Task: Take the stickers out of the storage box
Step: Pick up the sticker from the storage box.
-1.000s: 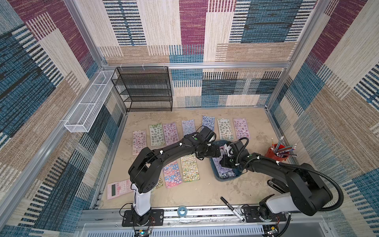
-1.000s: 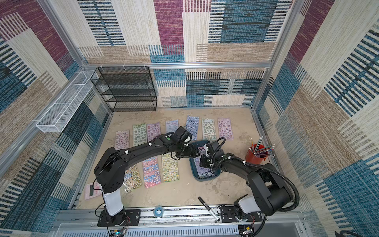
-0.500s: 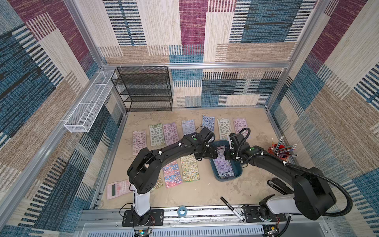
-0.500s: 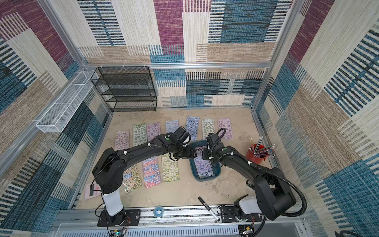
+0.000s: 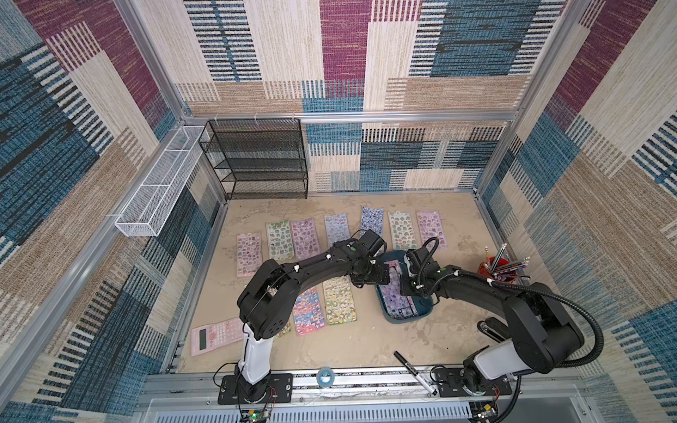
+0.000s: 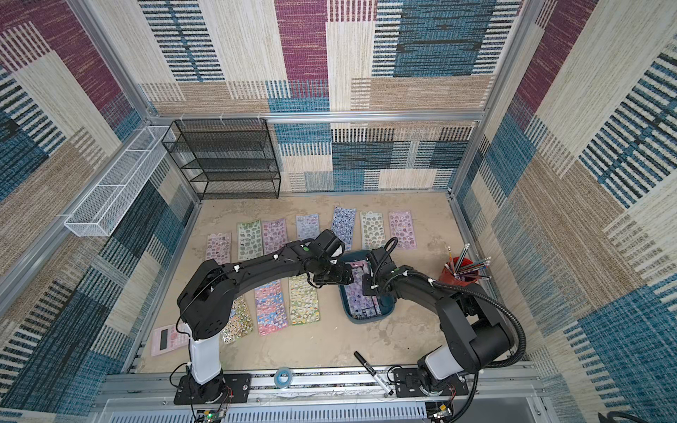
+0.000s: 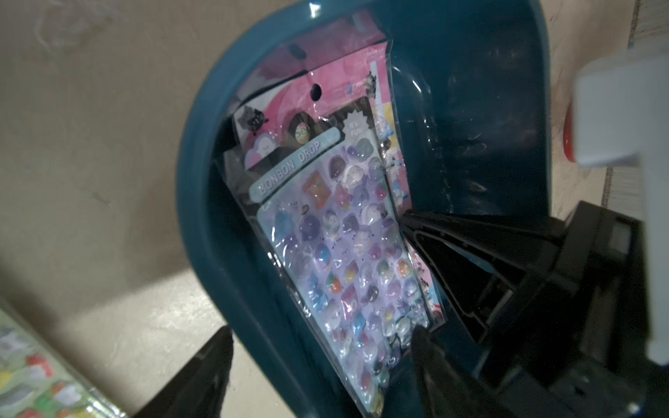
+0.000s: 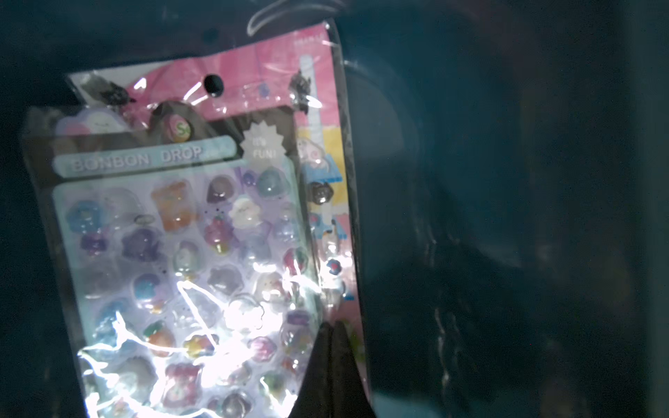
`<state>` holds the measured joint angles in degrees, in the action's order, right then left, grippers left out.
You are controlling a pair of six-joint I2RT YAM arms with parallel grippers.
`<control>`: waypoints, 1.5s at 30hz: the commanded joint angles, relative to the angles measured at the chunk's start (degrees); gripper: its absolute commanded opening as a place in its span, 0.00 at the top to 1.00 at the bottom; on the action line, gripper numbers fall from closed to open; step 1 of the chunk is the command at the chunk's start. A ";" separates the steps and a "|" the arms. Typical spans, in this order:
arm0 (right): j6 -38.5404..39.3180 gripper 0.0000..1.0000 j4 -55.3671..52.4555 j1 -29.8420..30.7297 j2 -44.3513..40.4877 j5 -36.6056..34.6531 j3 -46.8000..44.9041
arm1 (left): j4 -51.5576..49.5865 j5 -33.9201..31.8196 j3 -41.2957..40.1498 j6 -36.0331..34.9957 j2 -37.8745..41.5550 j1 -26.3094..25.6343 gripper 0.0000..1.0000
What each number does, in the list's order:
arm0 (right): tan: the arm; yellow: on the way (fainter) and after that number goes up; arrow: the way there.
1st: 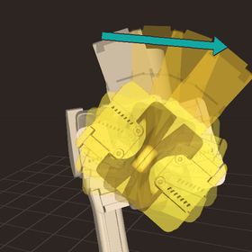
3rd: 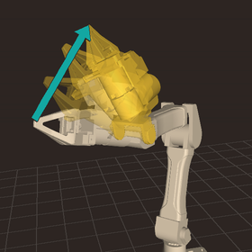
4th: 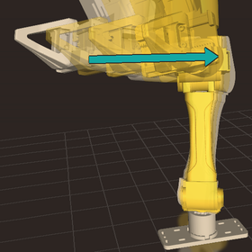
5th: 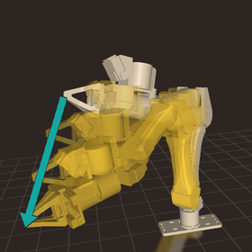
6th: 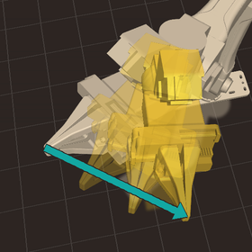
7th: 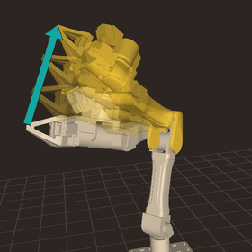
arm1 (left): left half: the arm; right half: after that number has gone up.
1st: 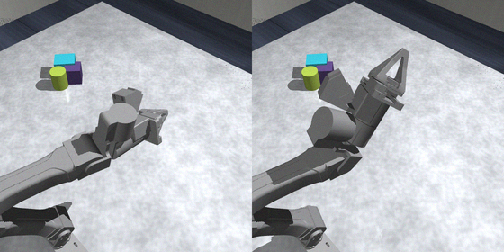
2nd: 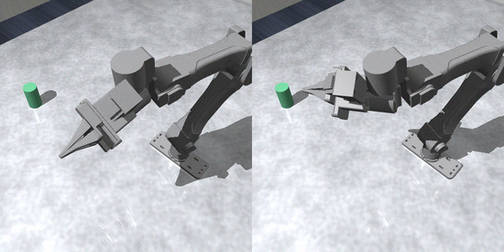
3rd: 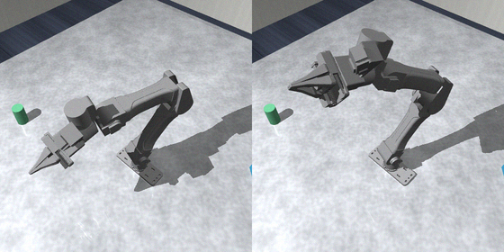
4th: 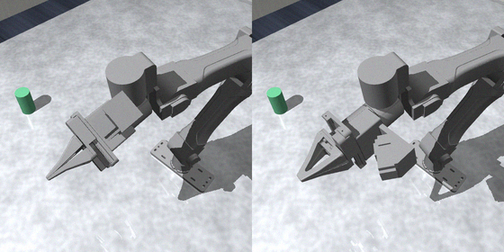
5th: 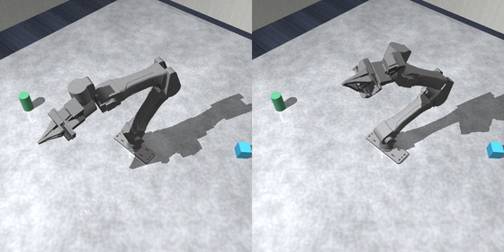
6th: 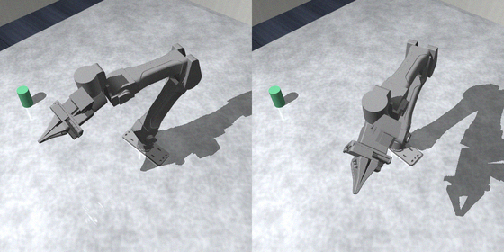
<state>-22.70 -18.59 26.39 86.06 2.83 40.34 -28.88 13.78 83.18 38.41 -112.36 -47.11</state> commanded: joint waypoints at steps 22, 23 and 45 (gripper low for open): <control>-9.17 0.93 8.86 2.79 6.04 13.67 -4.18 | -0.61 0.84 2.26 0.29 1.56 0.09 0.19; -9.60 0.93 9.31 2.72 6.15 13.87 -4.54 | -1.31 -0.14 2.09 0.17 2.73 0.18 0.18; -10.26 0.92 8.84 2.45 5.11 12.81 -4.94 | -2.35 -2.36 -2.18 3.80 9.20 -0.30 0.35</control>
<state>-32.73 0.93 28.80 90.78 17.69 36.10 -31.35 10.79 79.88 41.01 -102.85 -47.27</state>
